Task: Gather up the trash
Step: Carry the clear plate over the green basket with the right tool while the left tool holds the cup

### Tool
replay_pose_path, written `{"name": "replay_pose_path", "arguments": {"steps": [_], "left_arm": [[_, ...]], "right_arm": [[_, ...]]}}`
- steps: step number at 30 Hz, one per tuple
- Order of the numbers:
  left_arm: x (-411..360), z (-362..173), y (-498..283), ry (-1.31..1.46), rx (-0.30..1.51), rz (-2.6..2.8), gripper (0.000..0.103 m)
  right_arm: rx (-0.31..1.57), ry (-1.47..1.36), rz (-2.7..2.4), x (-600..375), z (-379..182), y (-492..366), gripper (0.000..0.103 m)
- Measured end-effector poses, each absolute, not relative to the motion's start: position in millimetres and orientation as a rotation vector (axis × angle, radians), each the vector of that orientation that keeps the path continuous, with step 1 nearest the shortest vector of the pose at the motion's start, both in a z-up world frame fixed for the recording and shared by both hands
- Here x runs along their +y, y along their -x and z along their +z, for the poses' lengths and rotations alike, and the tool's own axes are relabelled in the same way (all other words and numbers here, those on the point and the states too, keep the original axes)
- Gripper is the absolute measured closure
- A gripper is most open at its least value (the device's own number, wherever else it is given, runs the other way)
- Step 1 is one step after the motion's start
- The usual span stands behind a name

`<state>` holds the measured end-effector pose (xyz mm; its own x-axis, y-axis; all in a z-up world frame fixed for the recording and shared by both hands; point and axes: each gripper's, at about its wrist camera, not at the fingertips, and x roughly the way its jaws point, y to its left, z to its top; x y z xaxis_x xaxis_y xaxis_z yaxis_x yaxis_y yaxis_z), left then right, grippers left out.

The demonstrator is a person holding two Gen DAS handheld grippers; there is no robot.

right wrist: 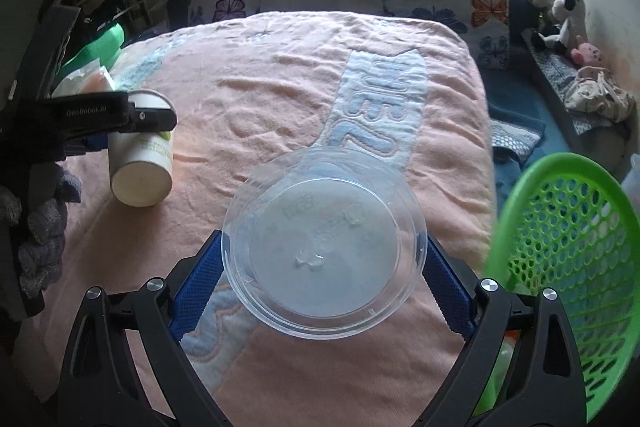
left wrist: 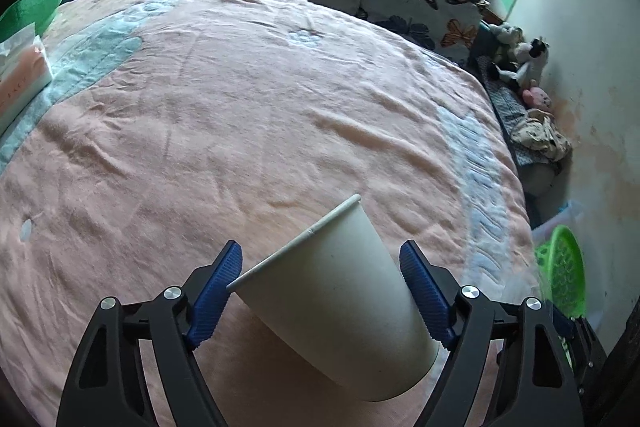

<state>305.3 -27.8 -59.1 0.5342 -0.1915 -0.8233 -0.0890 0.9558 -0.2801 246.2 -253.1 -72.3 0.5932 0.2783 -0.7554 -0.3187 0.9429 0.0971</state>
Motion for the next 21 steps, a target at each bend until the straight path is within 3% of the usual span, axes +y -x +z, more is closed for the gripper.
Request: {"name": "replay_pose_path", "arguments": {"steps": [21], "left_arm": [[-145, -13, -267, 0.16, 0.96, -0.344, 0.025]], "right_arm": [[0.836, -0.126, 0.111, -373, -65, -203, 0.01]]}}
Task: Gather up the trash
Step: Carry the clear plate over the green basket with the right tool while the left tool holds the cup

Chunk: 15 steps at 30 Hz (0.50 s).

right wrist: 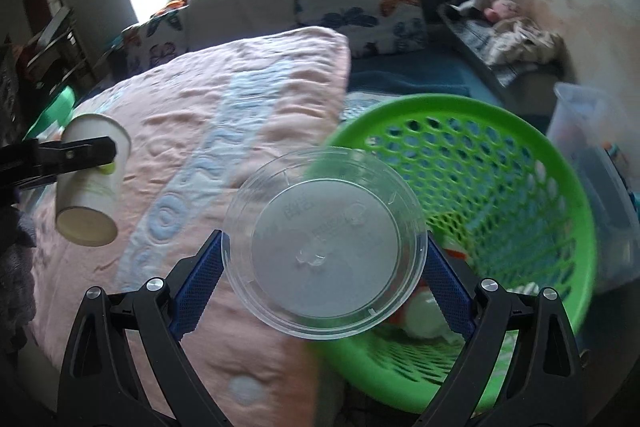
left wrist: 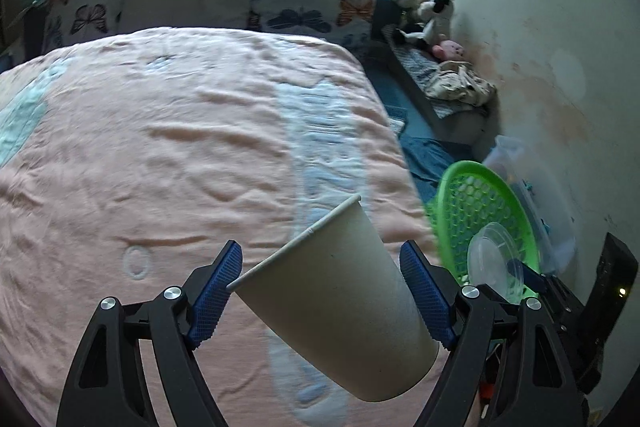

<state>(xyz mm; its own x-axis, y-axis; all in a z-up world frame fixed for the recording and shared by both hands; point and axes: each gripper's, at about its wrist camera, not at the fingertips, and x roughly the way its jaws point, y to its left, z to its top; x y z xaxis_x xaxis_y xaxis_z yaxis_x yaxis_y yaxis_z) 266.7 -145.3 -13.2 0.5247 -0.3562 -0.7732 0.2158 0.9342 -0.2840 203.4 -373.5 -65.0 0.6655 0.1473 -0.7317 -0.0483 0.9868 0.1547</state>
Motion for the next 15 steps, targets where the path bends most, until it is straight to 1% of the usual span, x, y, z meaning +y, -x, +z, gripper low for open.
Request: {"name": "replay_pose_path", "arguments": {"steps": [15], "left_arm": [[-207, 5, -264, 0.079, 0.929, -0.438, 0.025]], "right_arm": [[0.892, -0.259, -0.024, -450, -99, -200, 0.009]]}}
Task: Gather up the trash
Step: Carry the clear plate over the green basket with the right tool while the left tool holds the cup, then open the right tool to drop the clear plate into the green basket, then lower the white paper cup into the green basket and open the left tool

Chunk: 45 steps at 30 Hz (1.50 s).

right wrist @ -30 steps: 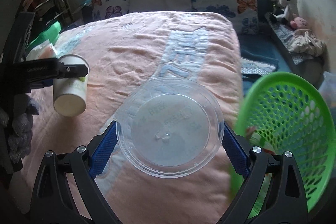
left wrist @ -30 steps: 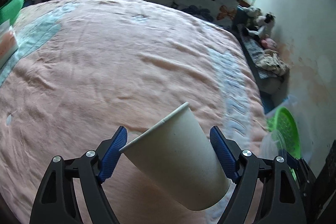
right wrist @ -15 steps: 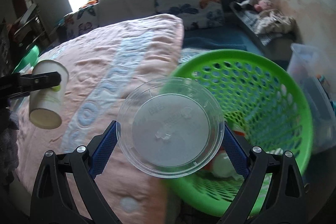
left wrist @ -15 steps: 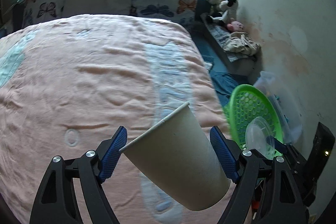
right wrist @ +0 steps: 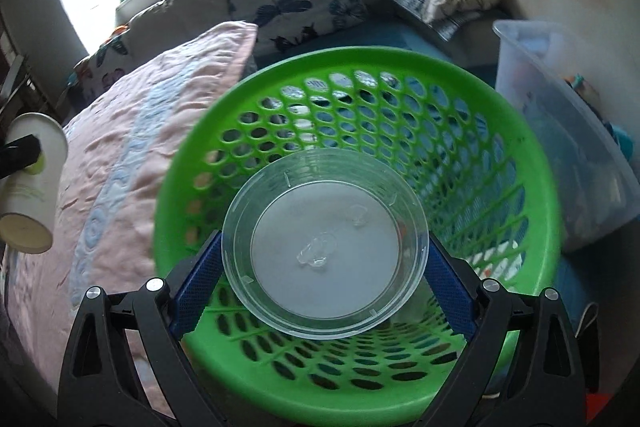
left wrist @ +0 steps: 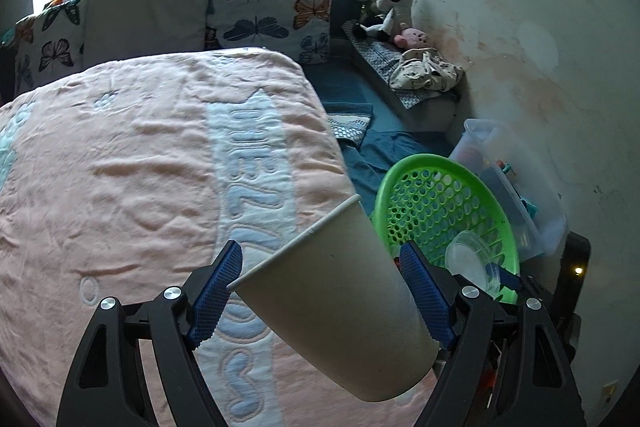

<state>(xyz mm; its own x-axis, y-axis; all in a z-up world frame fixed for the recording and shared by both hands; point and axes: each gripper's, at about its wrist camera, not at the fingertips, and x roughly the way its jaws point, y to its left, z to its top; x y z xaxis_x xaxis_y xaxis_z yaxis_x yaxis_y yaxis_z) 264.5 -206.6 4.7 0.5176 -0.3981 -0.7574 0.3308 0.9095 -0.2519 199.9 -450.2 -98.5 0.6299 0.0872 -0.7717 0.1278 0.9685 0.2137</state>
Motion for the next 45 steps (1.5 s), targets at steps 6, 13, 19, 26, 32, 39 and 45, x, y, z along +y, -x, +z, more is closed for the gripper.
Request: {"name": "replay_pose_path", "arguments": {"steps": [6, 13, 19, 26, 32, 39, 45], "left_arm": [[-221, 5, -264, 0.056, 0.927, -0.459, 0.025], [-236, 3, -264, 0.038, 0.932, -0.486, 0.025], [-258, -1, -264, 0.016, 0.939, -0.523, 0.025], [-291, -7, -261, -0.042, 0.935, -0.568, 0.025], [-317, -17, -261, -0.099, 0.941, -0.596, 0.024], [-342, -34, -261, -0.143, 0.969, -0.617, 0.023], [-351, -41, -257, -0.156, 0.983, -0.639, 0.022]], "right_arm": [[0.898, -0.284, -0.044, -463, -104, -203, 0.009], [0.878, -0.3, -0.057, -472, -99, -197, 0.008], [0.836, -0.285, -0.072, -474, -82, -178, 0.008], [0.78, -0.268, -0.094, -478, -65, -152, 0.008], [0.755, -0.297, -0.109, -488, -60, -137, 0.008], [0.743, -0.304, -0.121, -494, -60, -125, 0.008], [0.73, -0.313, -0.128, -496, -59, -116, 0.008]]}}
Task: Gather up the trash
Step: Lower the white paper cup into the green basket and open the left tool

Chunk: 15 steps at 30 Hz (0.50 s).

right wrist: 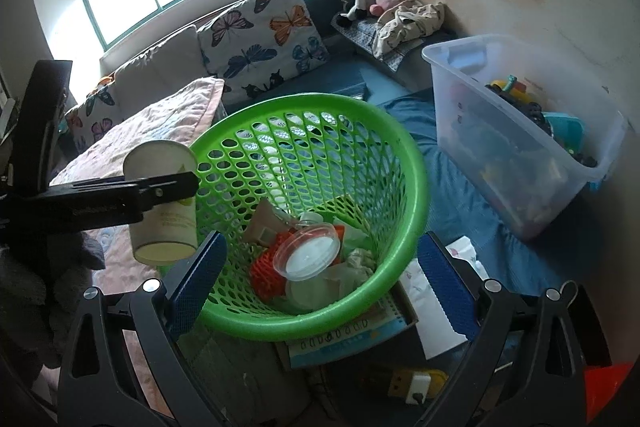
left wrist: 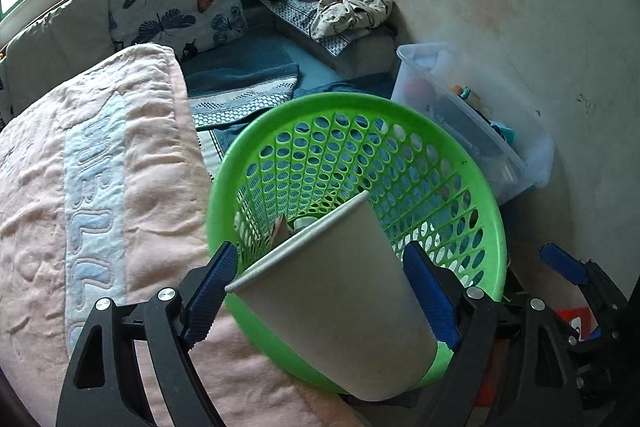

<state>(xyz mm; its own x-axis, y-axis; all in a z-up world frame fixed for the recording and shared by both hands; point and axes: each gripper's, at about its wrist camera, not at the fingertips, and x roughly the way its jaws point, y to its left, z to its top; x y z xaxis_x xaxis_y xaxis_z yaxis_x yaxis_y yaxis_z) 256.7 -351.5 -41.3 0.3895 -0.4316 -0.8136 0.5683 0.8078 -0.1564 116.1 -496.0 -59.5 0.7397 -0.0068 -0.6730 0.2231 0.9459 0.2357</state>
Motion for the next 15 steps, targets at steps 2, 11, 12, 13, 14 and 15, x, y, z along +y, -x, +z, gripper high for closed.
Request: {"name": "replay_pose_path", "arguments": {"steps": [2, 11, 12, 13, 14, 15], "left_arm": [[-353, -42, -255, -0.153, 0.985, -0.641, 0.021], [-345, -34, -244, -0.146, 0.961, -0.646, 0.018], [-343, -32, -242, -0.145, 0.954, -0.646, 0.018], [-341, -29, -241, -0.145, 0.949, -0.647, 0.017], [-339, -27, -239, -0.146, 0.942, -0.646, 0.017], [-335, -23, -236, -0.146, 0.93, -0.641, 0.017]], "right_arm": [[0.726, -0.318, -0.127, -496, -59, -114, 0.008], [0.718, -0.311, -0.123, -488, -58, -105, 0.008], [0.715, -0.312, -0.12, -486, -56, -103, 0.008], [0.714, -0.311, -0.12, -484, -56, -102, 0.008], [0.713, -0.31, -0.12, -483, -54, -101, 0.008], [0.711, -0.309, -0.121, -481, -53, -99, 0.008]]}}
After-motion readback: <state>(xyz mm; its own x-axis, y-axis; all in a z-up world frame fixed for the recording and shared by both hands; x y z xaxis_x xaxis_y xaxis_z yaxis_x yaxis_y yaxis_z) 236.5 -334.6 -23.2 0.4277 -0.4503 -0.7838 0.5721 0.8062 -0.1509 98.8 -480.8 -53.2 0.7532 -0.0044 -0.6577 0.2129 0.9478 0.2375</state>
